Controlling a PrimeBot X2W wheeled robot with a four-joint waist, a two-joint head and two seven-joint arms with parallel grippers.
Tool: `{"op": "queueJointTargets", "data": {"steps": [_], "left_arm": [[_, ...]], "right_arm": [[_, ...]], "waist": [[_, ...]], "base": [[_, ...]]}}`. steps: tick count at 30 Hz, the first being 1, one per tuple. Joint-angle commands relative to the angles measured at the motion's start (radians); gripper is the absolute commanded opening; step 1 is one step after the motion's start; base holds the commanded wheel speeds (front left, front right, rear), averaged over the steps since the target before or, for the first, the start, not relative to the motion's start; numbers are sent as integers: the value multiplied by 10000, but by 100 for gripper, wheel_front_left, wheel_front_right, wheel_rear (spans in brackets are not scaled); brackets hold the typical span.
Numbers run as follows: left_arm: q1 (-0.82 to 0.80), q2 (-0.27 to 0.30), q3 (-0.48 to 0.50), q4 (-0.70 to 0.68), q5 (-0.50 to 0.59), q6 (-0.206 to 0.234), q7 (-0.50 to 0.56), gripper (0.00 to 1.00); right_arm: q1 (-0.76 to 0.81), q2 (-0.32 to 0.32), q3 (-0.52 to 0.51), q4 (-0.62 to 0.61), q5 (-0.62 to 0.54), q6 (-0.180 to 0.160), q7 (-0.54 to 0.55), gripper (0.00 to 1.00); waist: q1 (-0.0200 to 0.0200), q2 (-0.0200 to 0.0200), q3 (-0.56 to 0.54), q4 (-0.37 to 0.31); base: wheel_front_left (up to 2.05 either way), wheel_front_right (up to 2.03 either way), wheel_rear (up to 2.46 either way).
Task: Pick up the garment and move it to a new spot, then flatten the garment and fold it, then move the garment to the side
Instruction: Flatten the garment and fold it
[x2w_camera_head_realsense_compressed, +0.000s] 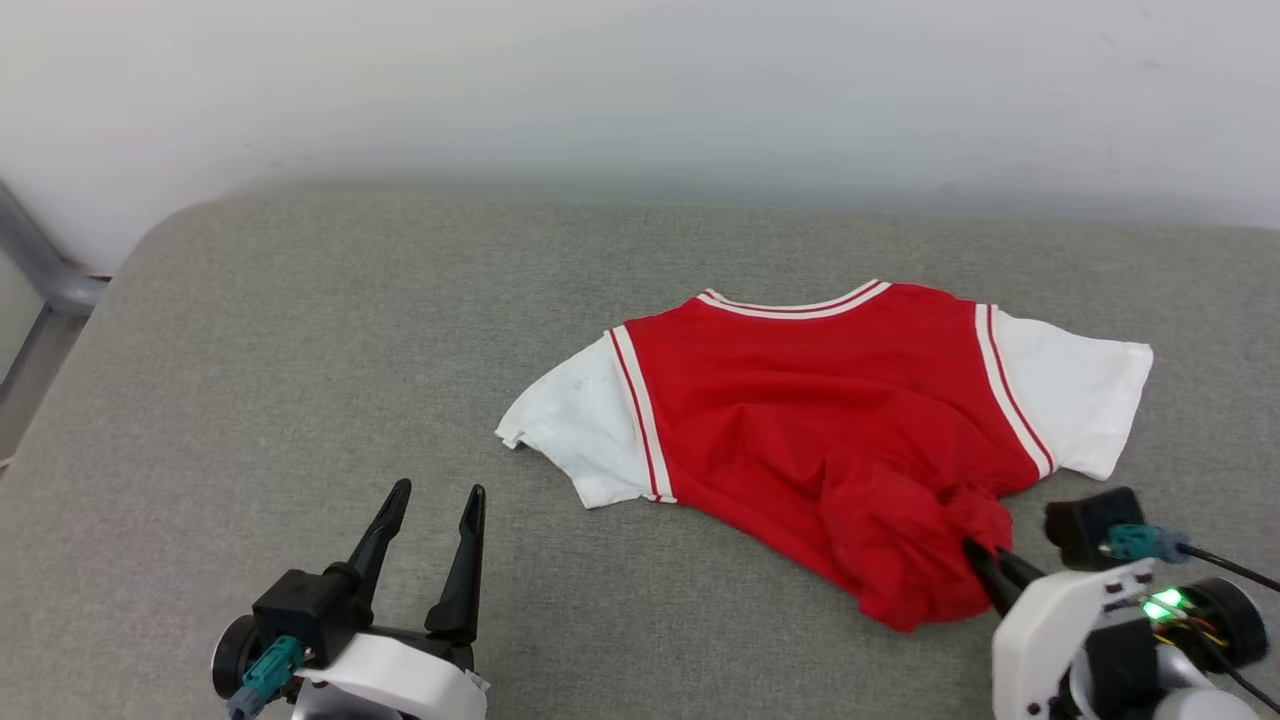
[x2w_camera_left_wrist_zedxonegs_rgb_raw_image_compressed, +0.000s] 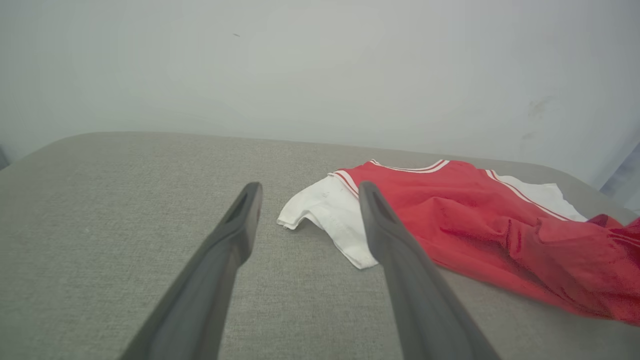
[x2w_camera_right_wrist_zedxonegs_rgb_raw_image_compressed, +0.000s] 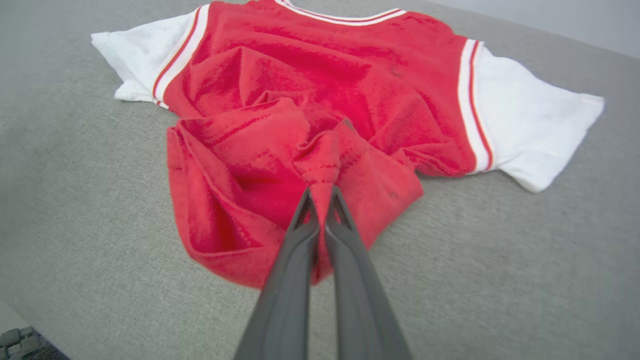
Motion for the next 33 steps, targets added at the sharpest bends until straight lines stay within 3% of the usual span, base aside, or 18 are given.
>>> {"op": "queueJointTargets", "data": {"steps": [1,10,17,18,19,27,33], "left_arm": [[150,-39,65,16,83,-57,-25,100],[330,-59,146,60,136,-97,-25,100],[262,-80,87,184,170,-141,-26,100],[227,-88,74,215,182,-141,-26,100],[210,-92,58,237,184,-145,-26,100],[152,-48,105,274,154,-157,-26,100],[-11,-41,96,213,165,-157,-26,100]], "right_arm": [[497,56,-592,-402,-43,-11,114,0],[2275,774,-2643,-1344,-178,-11,1223,0],[3016,1031,-2084,-1571,489,-11,2130,0],[3170,1119,-1955,-1599,715,-9,2538,32],[3213,1112,-1971,-1633,681,-9,2725,100],[2446,1069,-2502,-2449,745,-9,2396,100],[1080,398,-2685,-2816,714,-9,702,100]], "waist": [[-1,0,-257,-338],[-1,0,-444,-905],[-1,0,-414,-1055],[-1,0,-406,-1041],[-1,0,-402,-1024],[-1,0,-391,-851],[-1,0,-373,-748]], "base": [[0,0,0],[0,0,0],[0,0,0],[0,0,0],[0,0,0],[0,0,0],[0,0,0]]}}
